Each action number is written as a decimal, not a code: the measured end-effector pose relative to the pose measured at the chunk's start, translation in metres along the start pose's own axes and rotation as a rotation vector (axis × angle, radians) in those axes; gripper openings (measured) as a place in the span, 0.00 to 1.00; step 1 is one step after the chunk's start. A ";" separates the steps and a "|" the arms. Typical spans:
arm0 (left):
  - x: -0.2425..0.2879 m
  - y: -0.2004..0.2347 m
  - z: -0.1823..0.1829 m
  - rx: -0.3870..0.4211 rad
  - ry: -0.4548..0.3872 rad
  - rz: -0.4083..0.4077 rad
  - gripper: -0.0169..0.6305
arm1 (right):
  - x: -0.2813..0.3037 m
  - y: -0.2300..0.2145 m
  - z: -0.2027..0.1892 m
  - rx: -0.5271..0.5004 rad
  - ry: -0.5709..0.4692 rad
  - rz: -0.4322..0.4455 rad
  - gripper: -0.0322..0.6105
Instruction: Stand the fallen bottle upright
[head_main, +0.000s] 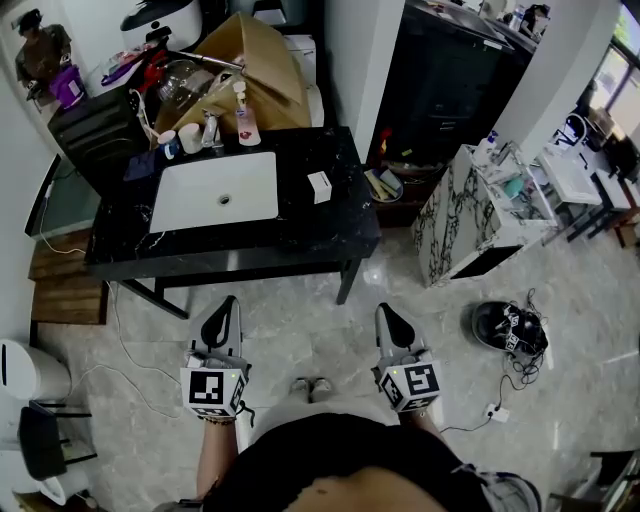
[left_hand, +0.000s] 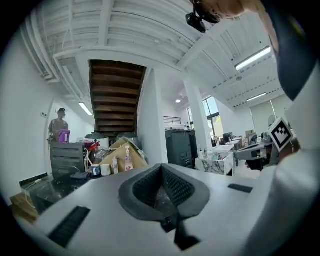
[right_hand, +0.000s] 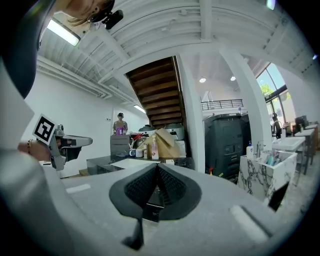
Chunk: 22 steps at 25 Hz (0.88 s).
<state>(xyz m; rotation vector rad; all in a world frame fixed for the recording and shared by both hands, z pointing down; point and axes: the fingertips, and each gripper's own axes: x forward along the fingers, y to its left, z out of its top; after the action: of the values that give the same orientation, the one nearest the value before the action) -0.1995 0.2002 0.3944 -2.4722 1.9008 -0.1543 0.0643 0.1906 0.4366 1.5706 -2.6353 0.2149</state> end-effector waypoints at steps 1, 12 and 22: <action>0.000 -0.001 0.000 -0.002 -0.001 -0.001 0.03 | -0.001 -0.002 0.000 0.009 -0.008 -0.003 0.06; 0.010 -0.018 -0.007 -0.072 0.014 -0.022 0.03 | -0.005 -0.014 -0.003 0.017 0.024 -0.005 0.06; 0.027 -0.036 -0.022 -0.048 0.086 -0.048 0.32 | -0.001 -0.023 -0.008 0.031 0.040 0.005 0.06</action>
<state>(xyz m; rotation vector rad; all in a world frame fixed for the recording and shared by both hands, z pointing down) -0.1599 0.1843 0.4204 -2.5840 1.9003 -0.2222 0.0849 0.1814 0.4468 1.5518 -2.6180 0.2856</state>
